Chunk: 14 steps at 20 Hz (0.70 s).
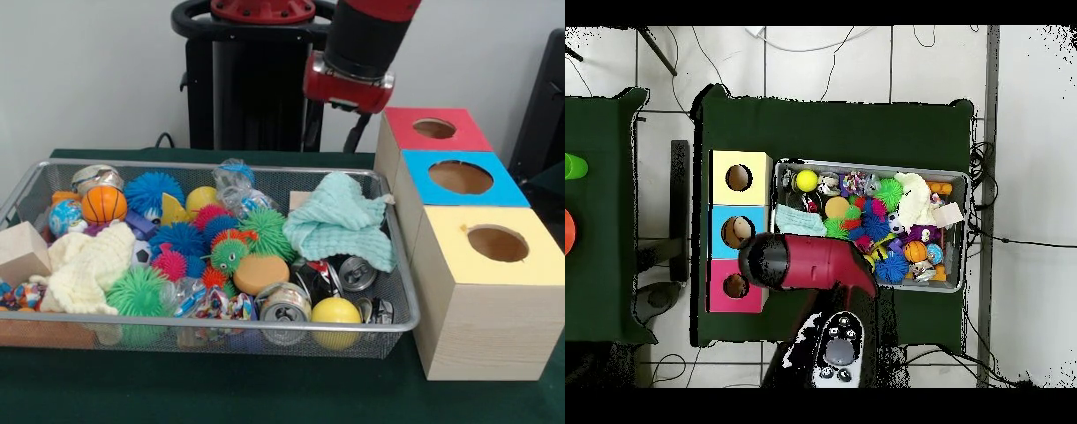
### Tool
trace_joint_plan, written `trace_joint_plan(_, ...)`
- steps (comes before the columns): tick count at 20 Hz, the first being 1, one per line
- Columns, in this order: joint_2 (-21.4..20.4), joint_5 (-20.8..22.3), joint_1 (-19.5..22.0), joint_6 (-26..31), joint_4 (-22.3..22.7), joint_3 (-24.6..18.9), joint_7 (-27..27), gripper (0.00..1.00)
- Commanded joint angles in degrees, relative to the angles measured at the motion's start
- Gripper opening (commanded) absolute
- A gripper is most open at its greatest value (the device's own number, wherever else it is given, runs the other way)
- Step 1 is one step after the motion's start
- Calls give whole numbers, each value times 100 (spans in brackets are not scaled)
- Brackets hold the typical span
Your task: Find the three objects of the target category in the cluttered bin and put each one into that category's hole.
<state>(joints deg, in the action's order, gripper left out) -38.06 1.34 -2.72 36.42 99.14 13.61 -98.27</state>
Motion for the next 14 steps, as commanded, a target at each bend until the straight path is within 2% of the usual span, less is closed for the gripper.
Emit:
trace_joint_plan(1,461,527,750,-615,-146,-1112,764,100)
trace_joint_plan(7,629,979,1302,-724,-265,-1496,907,100)
trace_joint_plan(14,1115,1386,1451,-570,-868,-1649,635,100)
